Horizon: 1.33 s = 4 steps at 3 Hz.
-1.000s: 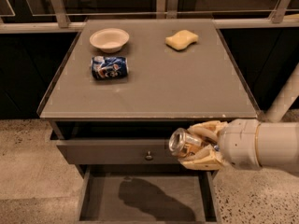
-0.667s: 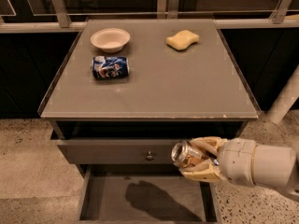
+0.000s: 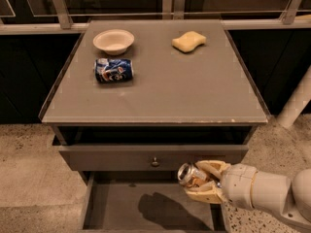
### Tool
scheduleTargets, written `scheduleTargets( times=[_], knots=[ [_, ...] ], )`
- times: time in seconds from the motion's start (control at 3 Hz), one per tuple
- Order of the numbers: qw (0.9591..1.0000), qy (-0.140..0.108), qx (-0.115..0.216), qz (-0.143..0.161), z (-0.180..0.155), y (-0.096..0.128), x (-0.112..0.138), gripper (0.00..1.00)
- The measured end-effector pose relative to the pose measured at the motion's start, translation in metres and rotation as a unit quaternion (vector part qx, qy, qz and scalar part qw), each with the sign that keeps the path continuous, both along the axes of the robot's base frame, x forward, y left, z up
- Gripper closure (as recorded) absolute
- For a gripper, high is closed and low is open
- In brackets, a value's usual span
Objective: Place orange can into middle drawer
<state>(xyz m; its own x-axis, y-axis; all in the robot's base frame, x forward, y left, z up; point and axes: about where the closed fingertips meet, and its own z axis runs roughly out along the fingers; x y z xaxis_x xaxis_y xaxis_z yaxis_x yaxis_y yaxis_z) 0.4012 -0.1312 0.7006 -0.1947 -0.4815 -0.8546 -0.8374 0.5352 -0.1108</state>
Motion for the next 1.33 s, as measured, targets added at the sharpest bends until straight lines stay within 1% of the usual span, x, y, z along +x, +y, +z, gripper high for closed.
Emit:
scheduleTargets(
  times=[0.33,0.67,1.0,1.33],
  knots=[
    [1.0000,0.001,0.003,0.000,-0.002,0.000,0.000,1.00],
    [0.9998,0.000,0.021,-0.004,-0.023,-0.001,0.000,1.00],
    [0.9986,-0.002,0.048,-0.022,-0.072,-0.003,0.002,1.00],
    [0.9962,-0.001,0.075,-0.045,-0.121,-0.007,0.009,1.00]
  ],
)
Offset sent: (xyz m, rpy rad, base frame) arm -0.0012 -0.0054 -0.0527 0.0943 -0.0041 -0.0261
